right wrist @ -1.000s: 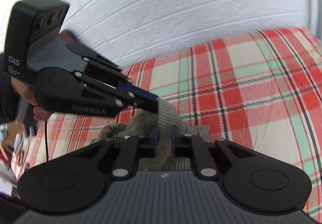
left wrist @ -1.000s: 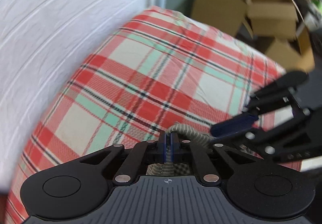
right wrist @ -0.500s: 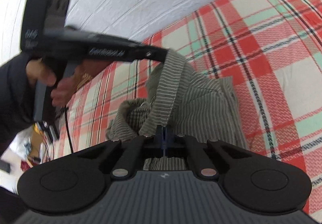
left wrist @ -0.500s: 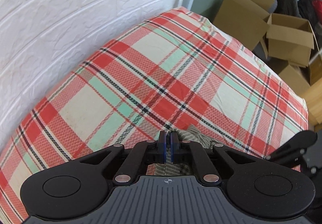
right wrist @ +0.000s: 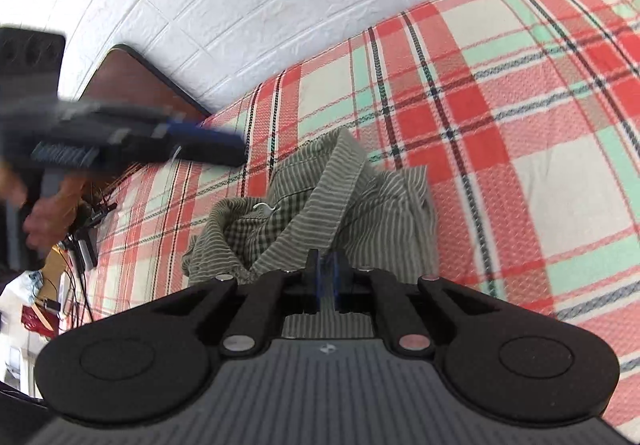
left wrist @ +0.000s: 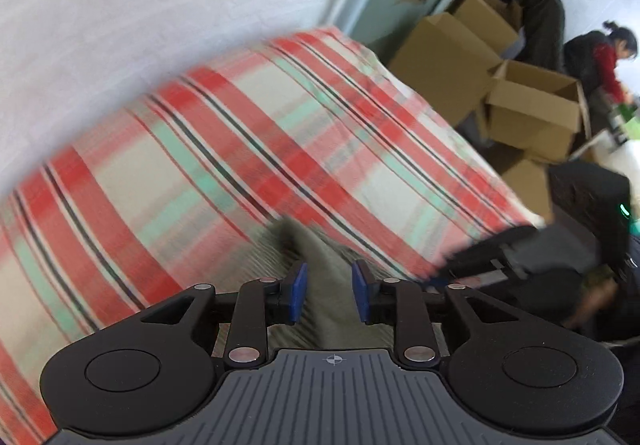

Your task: Fold clothes

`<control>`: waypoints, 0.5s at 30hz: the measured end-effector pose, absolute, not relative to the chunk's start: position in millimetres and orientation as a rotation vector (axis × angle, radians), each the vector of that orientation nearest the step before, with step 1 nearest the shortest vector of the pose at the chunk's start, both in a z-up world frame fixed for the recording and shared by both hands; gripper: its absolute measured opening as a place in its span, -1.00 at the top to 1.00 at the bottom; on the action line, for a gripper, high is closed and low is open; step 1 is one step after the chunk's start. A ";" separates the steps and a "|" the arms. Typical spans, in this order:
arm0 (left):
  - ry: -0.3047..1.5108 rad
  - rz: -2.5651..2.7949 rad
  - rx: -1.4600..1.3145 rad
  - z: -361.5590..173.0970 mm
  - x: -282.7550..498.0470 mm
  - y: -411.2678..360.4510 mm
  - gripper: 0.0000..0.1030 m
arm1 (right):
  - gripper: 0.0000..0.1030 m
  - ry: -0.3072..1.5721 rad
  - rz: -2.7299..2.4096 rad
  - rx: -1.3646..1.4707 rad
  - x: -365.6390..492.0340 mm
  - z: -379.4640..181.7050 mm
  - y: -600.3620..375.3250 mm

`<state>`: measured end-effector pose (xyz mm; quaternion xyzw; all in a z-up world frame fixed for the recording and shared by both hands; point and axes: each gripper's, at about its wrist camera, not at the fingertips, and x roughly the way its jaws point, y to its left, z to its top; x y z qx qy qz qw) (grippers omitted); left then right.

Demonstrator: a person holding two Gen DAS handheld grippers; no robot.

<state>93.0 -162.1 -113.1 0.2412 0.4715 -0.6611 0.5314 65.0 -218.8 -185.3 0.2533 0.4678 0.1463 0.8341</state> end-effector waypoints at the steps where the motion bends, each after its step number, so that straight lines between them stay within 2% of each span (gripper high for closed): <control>1: 1.152 -1.571 0.579 -120.8 89.8 -158.2 0.18 | 0.67 0.991 0.306 0.527 66.3 -184.6 -220.6; 4: 1.244 -1.530 0.581 -147.7 83.0 -148.8 0.18 | 0.64 0.968 0.286 0.502 72.4 -178.4 -228.2; 8: 1.258 -1.482 0.544 -160.4 82.3 -143.4 0.18 | 0.58 0.932 0.276 0.468 94.1 -163.5 -236.7; 11: 1.256 -1.452 0.501 -161.3 84.9 -142.3 0.12 | 0.28 0.932 0.283 0.418 117.0 -156.6 -230.2; 15: 1.244 -1.415 0.473 -161.7 87.1 -139.8 0.04 | 0.24 0.963 0.285 0.354 138.2 -159.2 -214.2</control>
